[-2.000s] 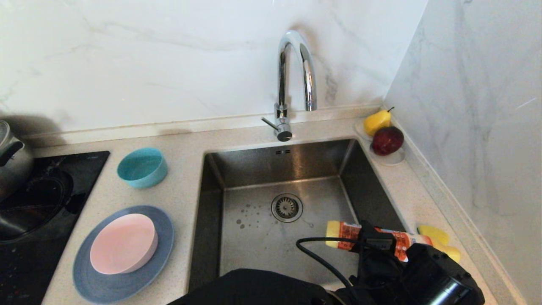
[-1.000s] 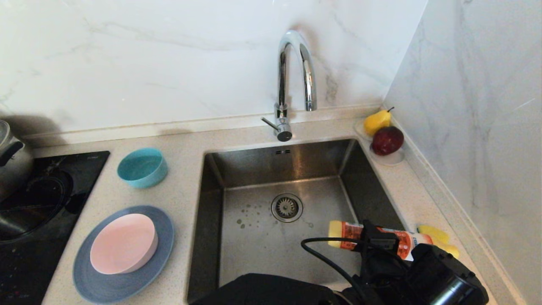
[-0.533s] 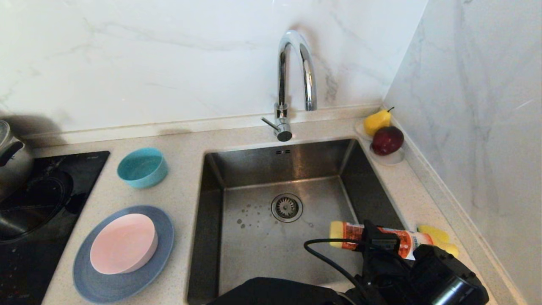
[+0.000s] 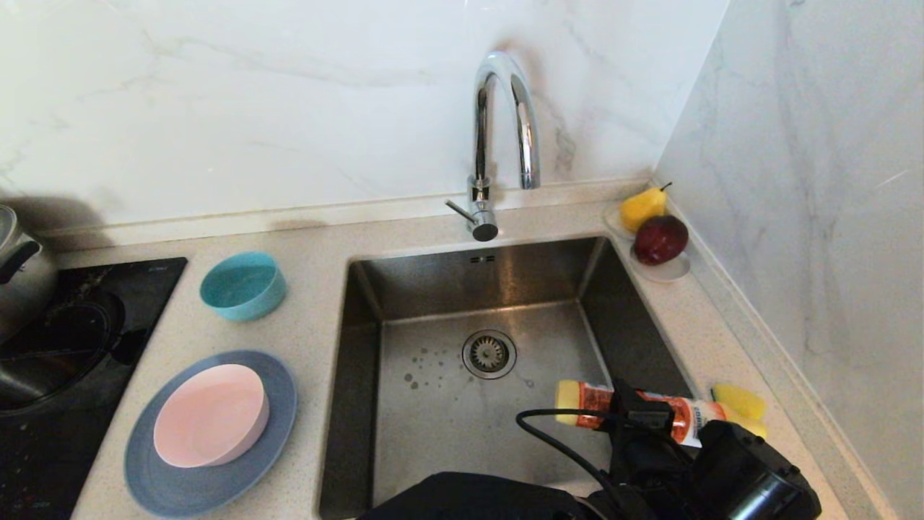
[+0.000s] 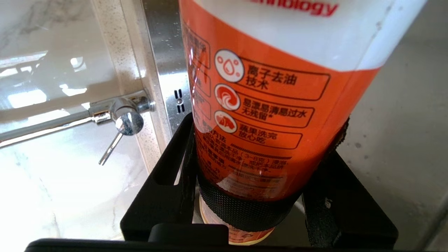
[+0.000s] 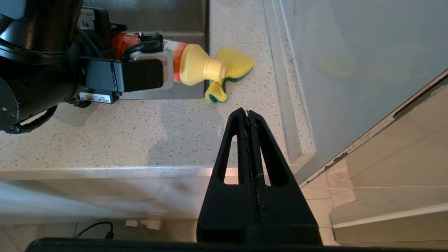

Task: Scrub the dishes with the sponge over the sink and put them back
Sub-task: Squeeze it onto the sponge

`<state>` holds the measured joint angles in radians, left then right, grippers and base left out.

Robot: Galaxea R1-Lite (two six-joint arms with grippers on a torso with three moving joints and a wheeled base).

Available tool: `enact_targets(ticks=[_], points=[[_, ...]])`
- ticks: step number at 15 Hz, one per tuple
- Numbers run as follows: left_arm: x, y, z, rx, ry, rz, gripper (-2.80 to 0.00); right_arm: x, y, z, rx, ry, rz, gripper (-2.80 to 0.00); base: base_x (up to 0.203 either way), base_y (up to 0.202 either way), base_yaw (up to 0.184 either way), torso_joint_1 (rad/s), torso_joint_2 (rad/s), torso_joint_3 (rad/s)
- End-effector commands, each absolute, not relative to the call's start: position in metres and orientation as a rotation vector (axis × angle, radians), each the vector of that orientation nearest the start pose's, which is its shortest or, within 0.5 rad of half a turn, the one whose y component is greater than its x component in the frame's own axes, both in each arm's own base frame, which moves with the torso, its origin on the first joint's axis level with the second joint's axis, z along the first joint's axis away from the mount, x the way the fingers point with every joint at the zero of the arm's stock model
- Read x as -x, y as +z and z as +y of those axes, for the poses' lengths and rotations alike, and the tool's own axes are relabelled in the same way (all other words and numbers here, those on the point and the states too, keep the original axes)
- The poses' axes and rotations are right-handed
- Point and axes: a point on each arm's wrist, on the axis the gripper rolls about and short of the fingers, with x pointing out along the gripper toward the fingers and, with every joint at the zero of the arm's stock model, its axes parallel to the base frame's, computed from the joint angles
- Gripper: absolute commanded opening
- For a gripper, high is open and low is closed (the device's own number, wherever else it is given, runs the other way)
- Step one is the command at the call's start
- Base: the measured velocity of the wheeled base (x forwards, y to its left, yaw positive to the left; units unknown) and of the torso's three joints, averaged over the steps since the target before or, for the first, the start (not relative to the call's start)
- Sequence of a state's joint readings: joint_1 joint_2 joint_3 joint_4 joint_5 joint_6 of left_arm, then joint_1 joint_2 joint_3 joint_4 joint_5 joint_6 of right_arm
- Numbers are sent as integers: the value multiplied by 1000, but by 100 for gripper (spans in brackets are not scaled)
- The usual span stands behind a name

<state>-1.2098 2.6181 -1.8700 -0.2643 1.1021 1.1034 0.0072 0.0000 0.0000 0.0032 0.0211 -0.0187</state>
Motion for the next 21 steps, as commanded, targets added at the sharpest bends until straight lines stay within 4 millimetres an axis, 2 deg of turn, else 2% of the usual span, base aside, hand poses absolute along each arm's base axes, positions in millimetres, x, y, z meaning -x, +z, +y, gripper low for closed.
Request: enact_targets(ticks=[1, 8, 17, 21], points=[[-203, 41, -480, -1549, -202, 125, -280, 23, 75, 0, 20, 29, 1, -280, 0, 0, 0, 0, 0, 0], [-204, 51, -480, -1515, -149, 130, -280, 23, 75, 0, 20, 29, 1, -280, 0, 0, 0, 0, 0, 0], [-207, 47, -481, -1520, -132, 140, -280, 23, 75, 0, 19, 29, 1, -280, 0, 0, 0, 0, 0, 0], [-206, 39, -481, -1538, -136, 146, -280, 23, 75, 0, 18, 29, 3, -280, 0, 0, 0, 0, 0, 0]])
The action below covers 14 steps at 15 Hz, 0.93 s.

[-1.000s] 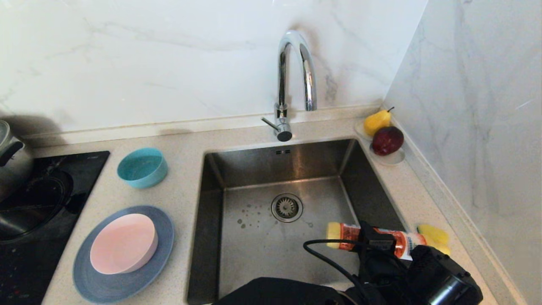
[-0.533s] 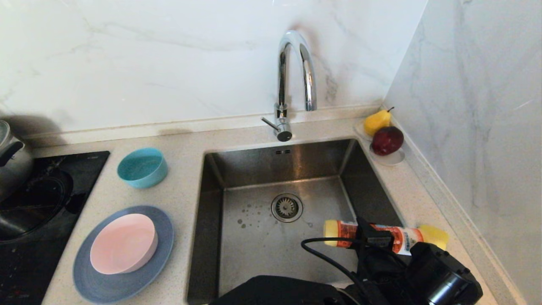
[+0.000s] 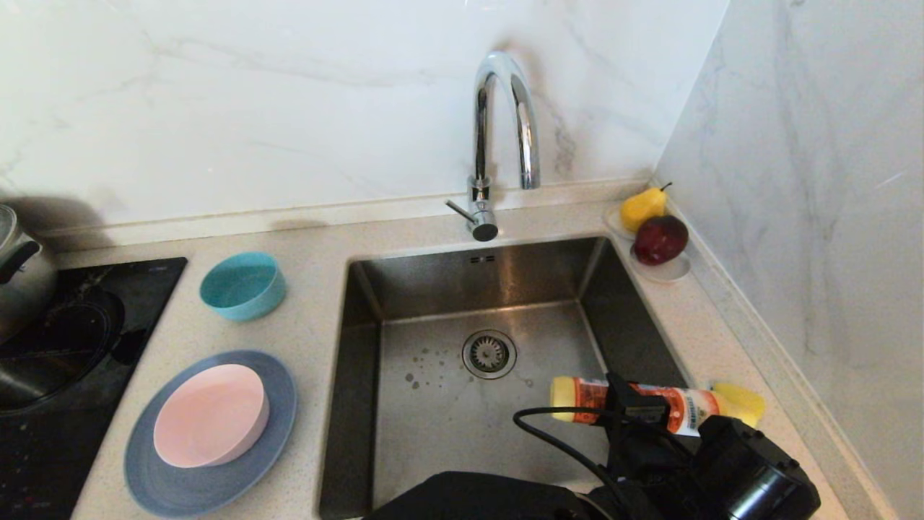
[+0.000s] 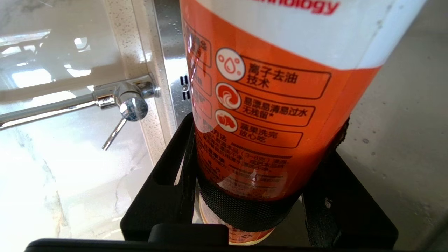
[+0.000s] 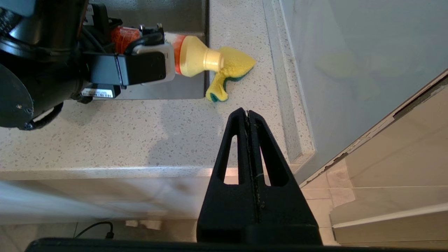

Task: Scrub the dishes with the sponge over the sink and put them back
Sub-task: Squeeze it onto the sponge

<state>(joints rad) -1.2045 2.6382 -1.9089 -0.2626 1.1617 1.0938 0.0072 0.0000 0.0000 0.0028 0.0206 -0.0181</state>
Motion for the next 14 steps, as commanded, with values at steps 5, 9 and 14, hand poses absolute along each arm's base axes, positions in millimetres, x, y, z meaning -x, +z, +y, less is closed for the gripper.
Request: enact_targets(ticks=[5, 9, 14], points=[[-205, 38, -481, -1543, -138, 146, -280, 23, 75, 0, 18, 29, 1, -280, 0, 0, 0, 0, 0, 0], [-206, 48, -483, -1496, -128, 131, -280, 23, 75, 0, 20, 29, 1, -280, 0, 0, 0, 0, 0, 0], [-207, 80, -485, -1294, -92, 64, -280, 23, 75, 0, 19, 30, 3, -280, 0, 0, 0, 0, 0, 0]])
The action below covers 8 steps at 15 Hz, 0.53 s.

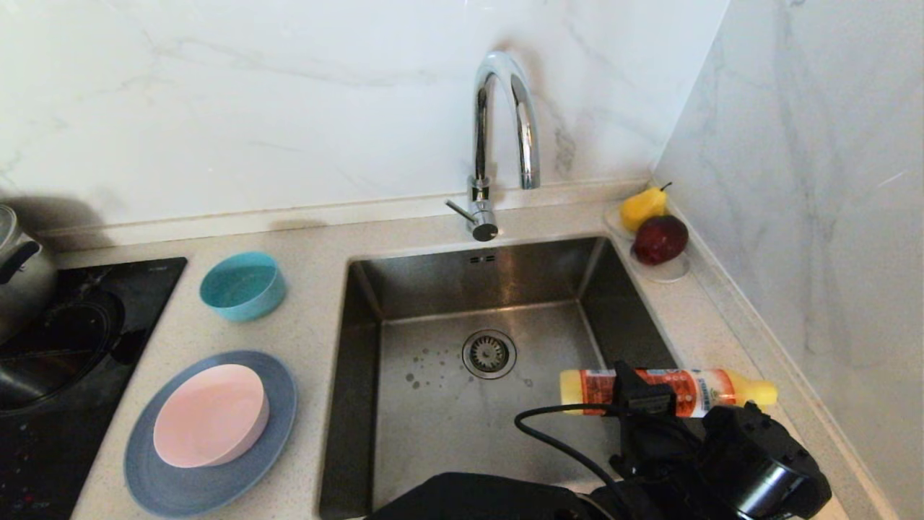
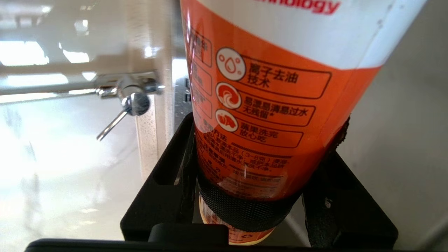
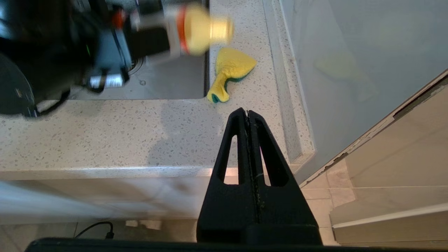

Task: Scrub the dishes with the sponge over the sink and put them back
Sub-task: Squeeze it onto the sponge

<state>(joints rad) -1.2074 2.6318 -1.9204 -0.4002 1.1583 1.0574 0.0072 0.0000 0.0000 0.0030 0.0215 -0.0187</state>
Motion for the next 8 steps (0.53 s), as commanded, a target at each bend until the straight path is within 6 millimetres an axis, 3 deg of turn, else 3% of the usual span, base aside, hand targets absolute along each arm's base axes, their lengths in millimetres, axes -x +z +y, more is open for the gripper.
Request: enact_targets(ticks=[1, 8], points=[[-206, 93, -484, -1248, -86, 50, -280, 23, 75, 0, 20, 29, 1, -280, 0, 0, 0, 0, 0, 0], [-193, 178, -471, -799, -252, -89, -280, 23, 75, 0, 20, 29, 3, -280, 0, 0, 0, 0, 0, 0]])
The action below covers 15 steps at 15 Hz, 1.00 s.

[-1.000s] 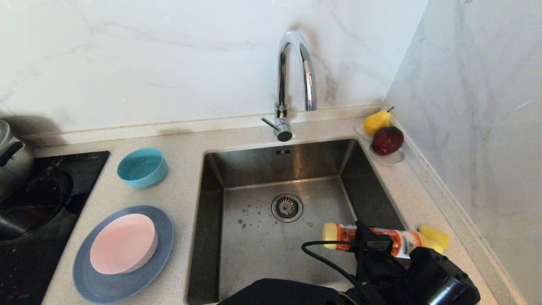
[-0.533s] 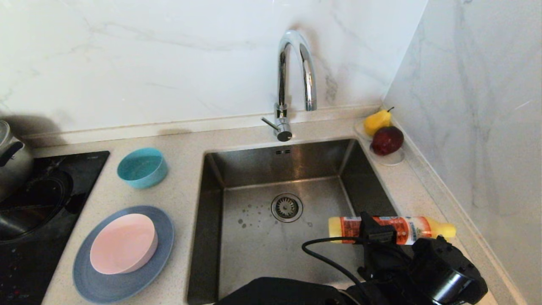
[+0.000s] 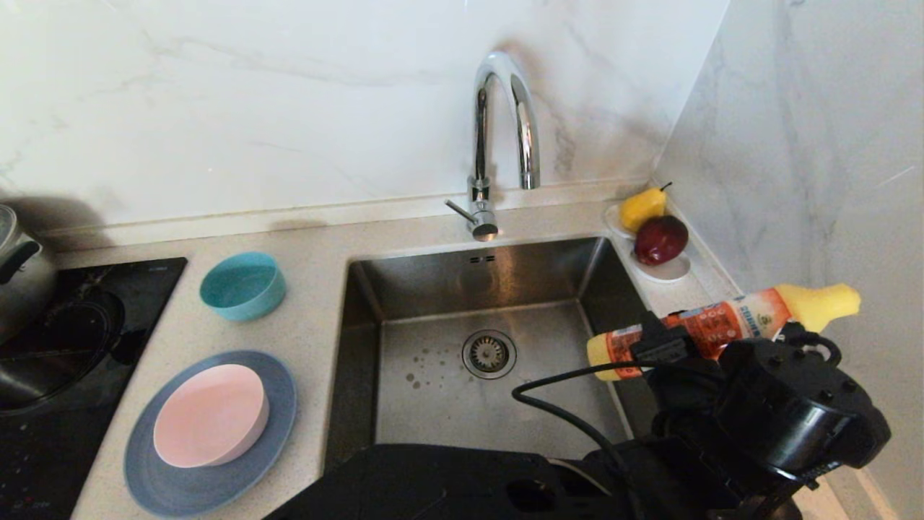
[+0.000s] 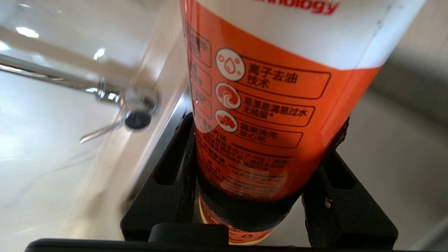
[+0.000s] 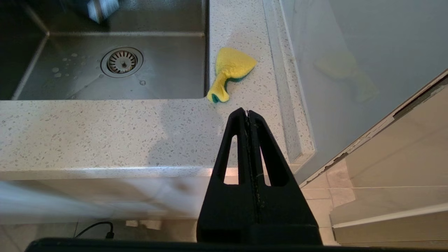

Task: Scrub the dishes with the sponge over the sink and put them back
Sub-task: Squeeze it onto the sponge, then place the dish soap on the table

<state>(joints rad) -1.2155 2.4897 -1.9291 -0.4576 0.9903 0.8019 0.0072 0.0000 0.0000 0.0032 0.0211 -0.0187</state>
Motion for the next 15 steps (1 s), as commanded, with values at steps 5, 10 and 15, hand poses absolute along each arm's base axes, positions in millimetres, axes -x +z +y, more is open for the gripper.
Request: enact_targets(ticks=[5, 10, 15], points=[[-180, 255, -447, -464, -444, -247, -280, 23, 75, 0, 20, 29, 1, -280, 0, 0, 0, 0, 0, 0], [-162, 334, -401, -162, -497, -336, -280, 23, 75, 0, 18, 29, 1, -280, 0, 0, 0, 0, 0, 0], [-145, 405, -335, 40, -482, -424, -280, 23, 75, 0, 18, 29, 1, -280, 0, 0, 0, 0, 0, 0]])
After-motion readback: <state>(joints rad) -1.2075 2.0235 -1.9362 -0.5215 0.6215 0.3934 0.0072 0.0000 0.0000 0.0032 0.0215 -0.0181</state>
